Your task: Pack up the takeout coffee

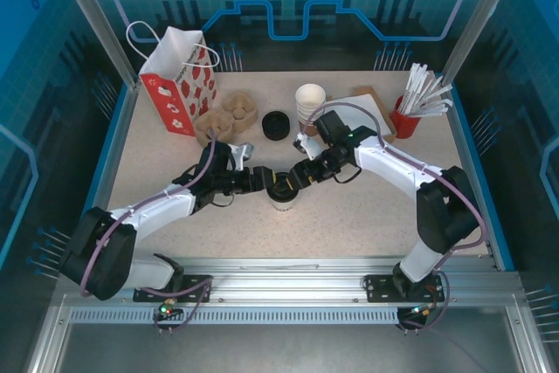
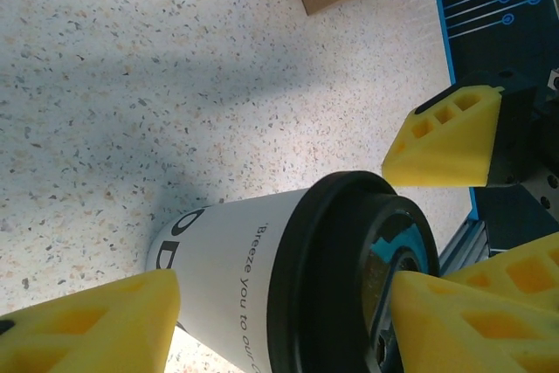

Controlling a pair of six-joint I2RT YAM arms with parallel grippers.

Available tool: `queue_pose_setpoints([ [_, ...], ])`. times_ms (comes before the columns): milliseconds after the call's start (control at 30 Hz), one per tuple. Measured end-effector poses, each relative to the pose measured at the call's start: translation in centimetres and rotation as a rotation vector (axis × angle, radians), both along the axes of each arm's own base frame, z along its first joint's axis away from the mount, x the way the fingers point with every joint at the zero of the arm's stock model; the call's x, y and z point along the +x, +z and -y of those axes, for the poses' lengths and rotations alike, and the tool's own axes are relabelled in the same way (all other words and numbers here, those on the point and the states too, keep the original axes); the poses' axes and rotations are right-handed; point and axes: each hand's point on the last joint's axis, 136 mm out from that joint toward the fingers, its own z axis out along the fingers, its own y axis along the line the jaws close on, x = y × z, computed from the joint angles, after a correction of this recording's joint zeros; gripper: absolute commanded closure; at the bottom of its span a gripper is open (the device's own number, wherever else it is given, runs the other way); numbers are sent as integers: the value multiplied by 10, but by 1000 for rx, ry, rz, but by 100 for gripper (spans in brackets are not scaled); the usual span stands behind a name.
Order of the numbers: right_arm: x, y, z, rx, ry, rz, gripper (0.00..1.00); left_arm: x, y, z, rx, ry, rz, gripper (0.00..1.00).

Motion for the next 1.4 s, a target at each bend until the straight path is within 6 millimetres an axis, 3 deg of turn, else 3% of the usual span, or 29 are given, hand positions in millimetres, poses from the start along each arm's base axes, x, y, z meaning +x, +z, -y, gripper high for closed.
queue_pose_setpoints([
  [267,0,-3,-3,44,-2,-15,42,2,-1,2,-1,-13,9,49],
  [833,-5,-8,-11,217,-1,-51,53,3,-3,3,-54,-5,80,50],
  [1400,15,9,-6,138,-55,-2,31,7,-2,1,-35,31,-6,36],
])
